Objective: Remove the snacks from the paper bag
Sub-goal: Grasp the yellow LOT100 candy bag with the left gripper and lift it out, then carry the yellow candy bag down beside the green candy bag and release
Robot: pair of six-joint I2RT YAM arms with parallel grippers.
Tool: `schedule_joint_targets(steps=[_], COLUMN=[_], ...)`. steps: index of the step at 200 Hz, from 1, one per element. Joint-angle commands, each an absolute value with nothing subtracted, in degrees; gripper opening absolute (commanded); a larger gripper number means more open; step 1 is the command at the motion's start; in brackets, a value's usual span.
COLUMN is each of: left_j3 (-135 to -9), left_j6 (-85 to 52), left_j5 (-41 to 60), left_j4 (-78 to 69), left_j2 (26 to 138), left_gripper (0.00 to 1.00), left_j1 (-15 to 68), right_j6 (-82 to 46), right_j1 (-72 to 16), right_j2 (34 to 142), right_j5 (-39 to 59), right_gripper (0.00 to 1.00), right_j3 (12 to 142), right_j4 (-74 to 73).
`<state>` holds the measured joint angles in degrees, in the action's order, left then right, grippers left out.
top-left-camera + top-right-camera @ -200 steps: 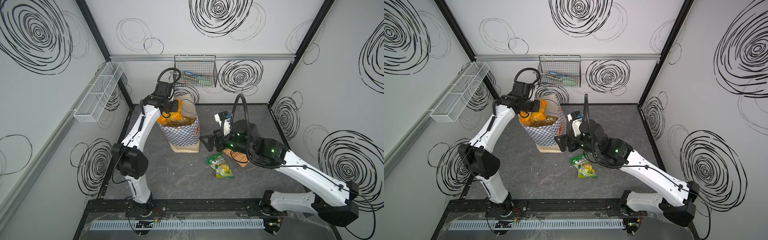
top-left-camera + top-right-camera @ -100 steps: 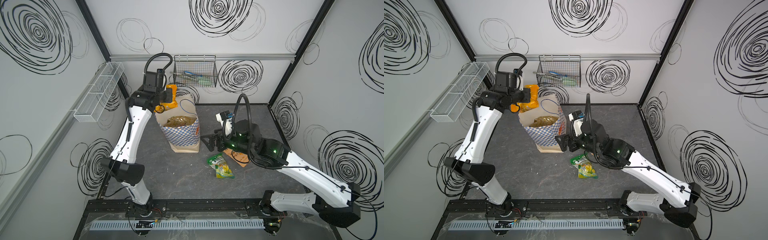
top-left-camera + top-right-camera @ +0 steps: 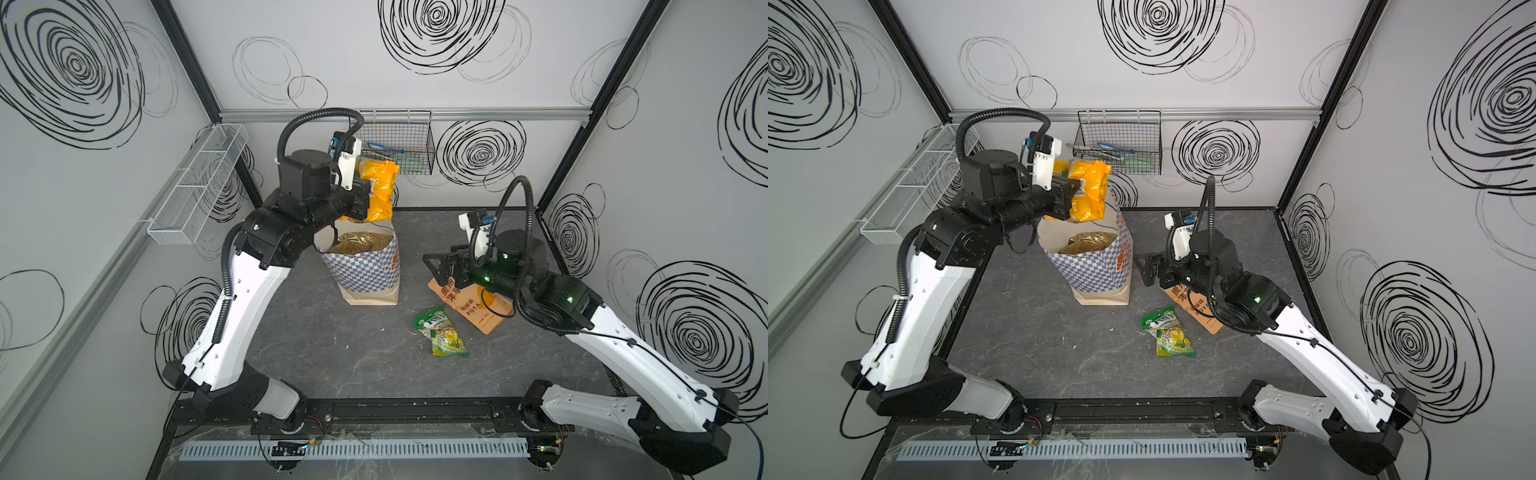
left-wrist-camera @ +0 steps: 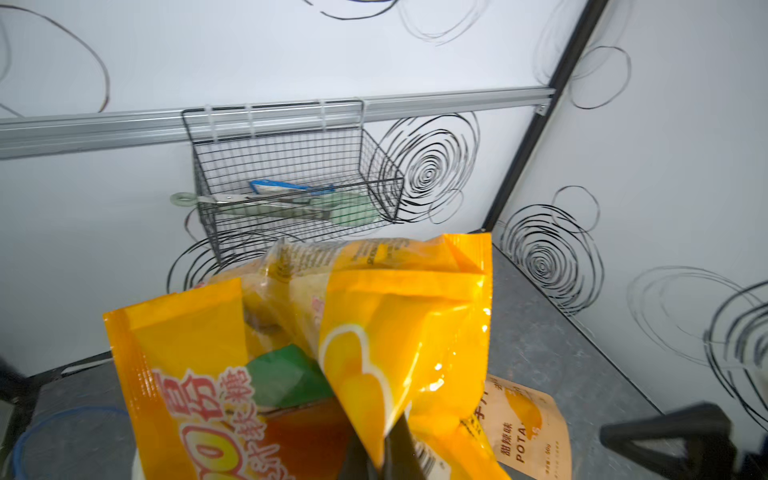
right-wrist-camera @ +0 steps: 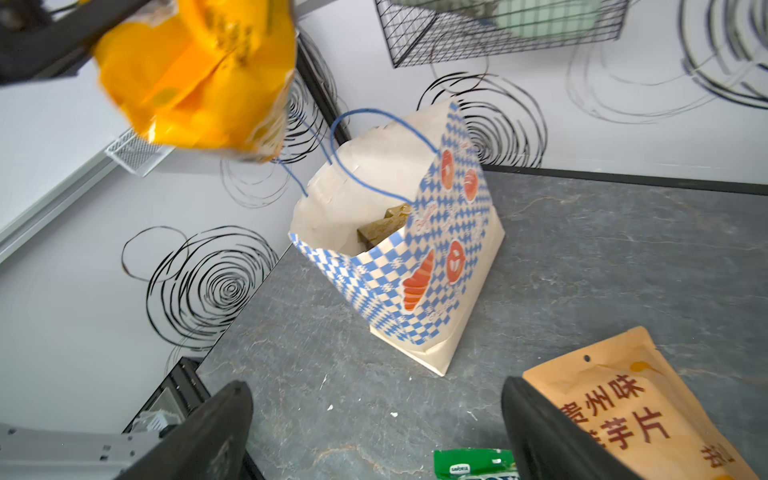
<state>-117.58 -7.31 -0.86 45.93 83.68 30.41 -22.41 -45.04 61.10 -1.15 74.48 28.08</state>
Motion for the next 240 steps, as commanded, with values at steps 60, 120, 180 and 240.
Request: schedule_joint_targets(steps=[60,120,180,240], left_j3=[-99.22,-75.44,-60.12,-48.74], left_j6=[-7.73,-16.13,-19.54,-22.49], left_j5=[-2.42,-6.89,-10.09,-9.61], left_j4=[36.87,33.59,25.66,16.79], left_j2=[74.94,70.16,69.72,73.00], left_gripper=[0.00,0.00,0.00,0.00], left_j1=[45.91,52.62,52.14,50.65], right_j6=[-22.10,-22.68,-22.05,-24.71], right_j1=[-34.58,-34.06,-33.95,-34.03], right_j2=[51.56,50.10,54.35,54.80], right_j5=[1.67,3.10,13.16,17.33], right_gripper=[0.97,0.97,0.97,0.97], right_j3=[68.20,64.55,60.84,55.34], right_j4=[33.30,33.61,41.61,39.66])
